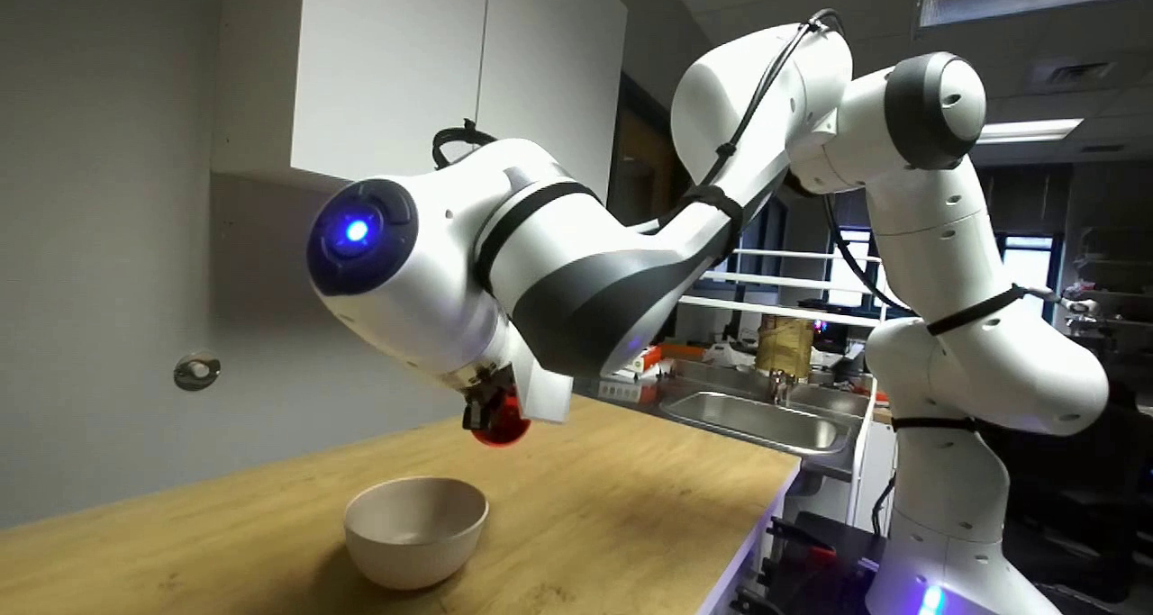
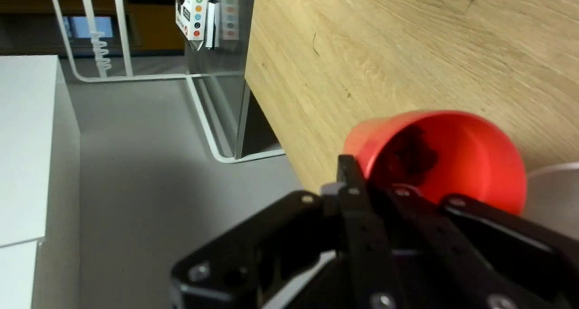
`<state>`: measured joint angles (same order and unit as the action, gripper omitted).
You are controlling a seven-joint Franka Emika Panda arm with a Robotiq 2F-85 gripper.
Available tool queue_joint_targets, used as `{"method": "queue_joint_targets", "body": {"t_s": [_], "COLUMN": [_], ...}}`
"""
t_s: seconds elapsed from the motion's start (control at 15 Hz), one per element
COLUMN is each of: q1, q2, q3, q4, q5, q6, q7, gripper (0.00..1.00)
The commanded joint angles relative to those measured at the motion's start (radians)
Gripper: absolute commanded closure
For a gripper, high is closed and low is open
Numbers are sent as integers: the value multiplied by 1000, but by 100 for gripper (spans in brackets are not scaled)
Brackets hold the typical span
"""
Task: Pour the things in the cup into the bowl
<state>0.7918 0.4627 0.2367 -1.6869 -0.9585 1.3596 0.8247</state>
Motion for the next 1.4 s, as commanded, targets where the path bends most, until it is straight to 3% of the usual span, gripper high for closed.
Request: {"method": "queue_joint_targets", "body": {"t_s": [0.0,0.6,1.33], "q1": [51,163,184], "q2": [48,166,203], "q3": [18,8,5], "q4": [25,15,1], "q5": [-78,-259,-496], "q6": [-61,-96,-145], "q7": [21,13,74], "gripper": [98,98,98]}}
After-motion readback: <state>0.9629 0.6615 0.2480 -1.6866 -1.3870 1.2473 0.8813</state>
